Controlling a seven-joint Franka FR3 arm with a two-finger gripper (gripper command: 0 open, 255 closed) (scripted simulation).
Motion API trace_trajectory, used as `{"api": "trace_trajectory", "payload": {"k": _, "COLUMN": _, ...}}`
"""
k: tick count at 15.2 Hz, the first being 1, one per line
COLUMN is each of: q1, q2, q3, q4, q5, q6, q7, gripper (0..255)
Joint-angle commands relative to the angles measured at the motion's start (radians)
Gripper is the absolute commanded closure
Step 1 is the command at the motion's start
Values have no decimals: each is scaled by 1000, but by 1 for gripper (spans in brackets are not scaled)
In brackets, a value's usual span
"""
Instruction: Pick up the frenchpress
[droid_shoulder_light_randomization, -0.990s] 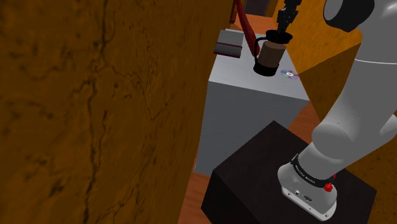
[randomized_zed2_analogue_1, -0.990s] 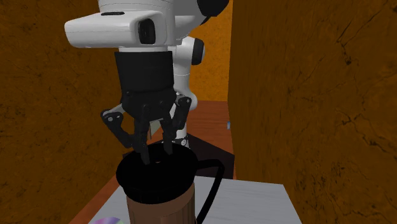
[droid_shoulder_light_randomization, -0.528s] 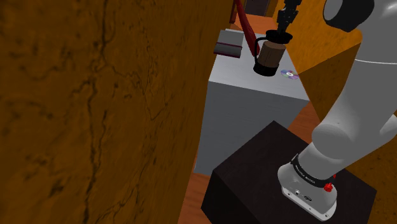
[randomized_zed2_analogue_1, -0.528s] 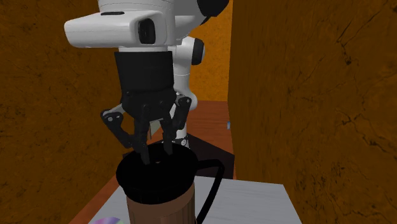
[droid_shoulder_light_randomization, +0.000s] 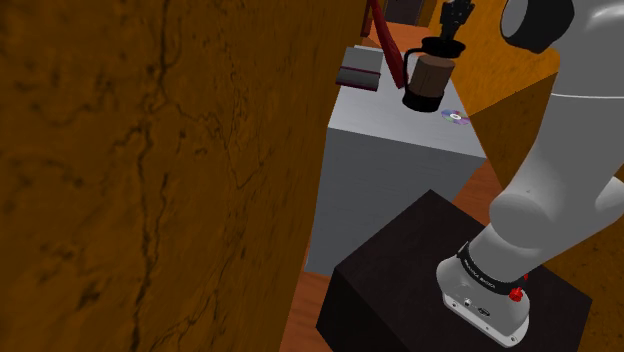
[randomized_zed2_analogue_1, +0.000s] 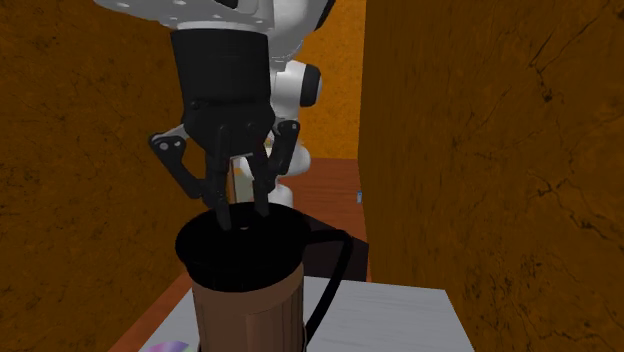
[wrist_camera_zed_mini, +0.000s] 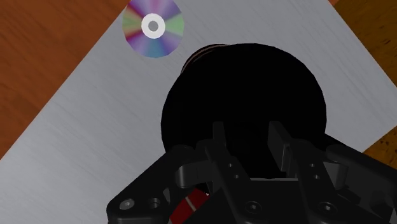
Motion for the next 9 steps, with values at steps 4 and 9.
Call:
{"api": "trace_trajectory", "payload": {"k": 4, "q1": -36, "q2": 50, "q3": 3, "q4": 153, "q5": 25, "q6": -101, "q7": 1, "gripper": 255}}
{"api": "trace_trajectory", "payload": {"k": 9, "q1": -75, "q2": 104, "q3": 9, "q4": 288, "q5": 51, "q6": -182, "q7": 3, "gripper": 255}}
